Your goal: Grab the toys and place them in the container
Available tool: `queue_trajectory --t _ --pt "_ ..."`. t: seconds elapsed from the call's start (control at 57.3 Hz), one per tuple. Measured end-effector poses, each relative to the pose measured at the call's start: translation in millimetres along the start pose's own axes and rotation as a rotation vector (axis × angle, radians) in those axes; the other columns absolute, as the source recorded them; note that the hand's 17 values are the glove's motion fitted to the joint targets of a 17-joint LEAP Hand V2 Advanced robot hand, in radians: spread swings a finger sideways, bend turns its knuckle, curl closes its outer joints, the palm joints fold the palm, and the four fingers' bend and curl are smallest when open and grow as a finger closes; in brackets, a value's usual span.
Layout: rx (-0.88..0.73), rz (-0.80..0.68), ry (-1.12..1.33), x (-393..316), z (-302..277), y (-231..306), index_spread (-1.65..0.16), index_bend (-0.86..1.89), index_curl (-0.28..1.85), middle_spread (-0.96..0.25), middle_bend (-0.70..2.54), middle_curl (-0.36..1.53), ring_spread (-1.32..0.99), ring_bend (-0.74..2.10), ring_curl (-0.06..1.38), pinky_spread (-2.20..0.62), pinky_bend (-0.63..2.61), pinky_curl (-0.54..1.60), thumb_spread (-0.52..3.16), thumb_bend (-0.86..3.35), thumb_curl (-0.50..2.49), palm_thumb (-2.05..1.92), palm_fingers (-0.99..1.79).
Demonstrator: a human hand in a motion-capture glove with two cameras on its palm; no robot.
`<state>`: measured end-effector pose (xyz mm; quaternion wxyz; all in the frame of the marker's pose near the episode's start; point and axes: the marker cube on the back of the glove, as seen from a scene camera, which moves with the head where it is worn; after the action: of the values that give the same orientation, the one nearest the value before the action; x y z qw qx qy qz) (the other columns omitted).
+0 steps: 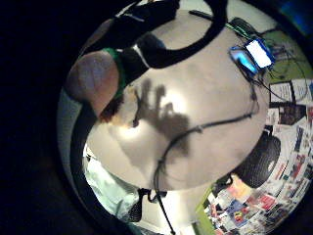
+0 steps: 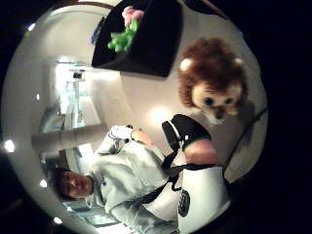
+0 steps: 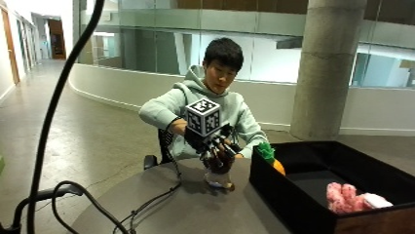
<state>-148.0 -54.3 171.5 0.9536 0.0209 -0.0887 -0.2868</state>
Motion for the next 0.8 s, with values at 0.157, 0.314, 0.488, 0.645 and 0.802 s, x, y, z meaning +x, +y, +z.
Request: queue_trajectory --t 0.157,0.314,0.488,0.645,0.802 --pt "0.002 0.005 0.211 -6.5 45.1 -19.7 -0.32 0.21 0.3 0.02 0.13 0.2 0.02 0.39 0.39 0.04 1.09 0.38 1.29 0.07 0.36 0.38 0.04" --pt "0.048 -0.009 0.247 -11.1 49.6 -34.0 -0.3 0.24 0.32 -0.1 0.32 0.24 -0.21 0.8 0.44 -0.26 1.0 0.32 1.29 0.18 0.44 0.62 0.85" --pt "-0.168 0.034 0.181 -30.1 46.1 -33.0 -0.35 0.35 0.45 -0.24 0.59 0.37 -0.34 0.93 0.55 -0.37 0.98 0.38 0.97 0.2 0.59 0.8 1.08" --pt "-0.202 0.039 0.159 -66.4 -2.5 -21.9 -0.41 0.45 0.58 -0.3 0.82 0.5 -0.37 1.1 0.63 -0.4 1.05 0.44 0.75 0.23 0.7 0.86 1.13" --pt "0.001 -0.051 0.233 -44.3 -118.1 -84.2 -0.46 0.55 0.73 -0.32 0.94 0.61 -0.38 1.19 0.67 -0.41 1.1 0.48 0.58 0.23 0.79 0.85 1.06"
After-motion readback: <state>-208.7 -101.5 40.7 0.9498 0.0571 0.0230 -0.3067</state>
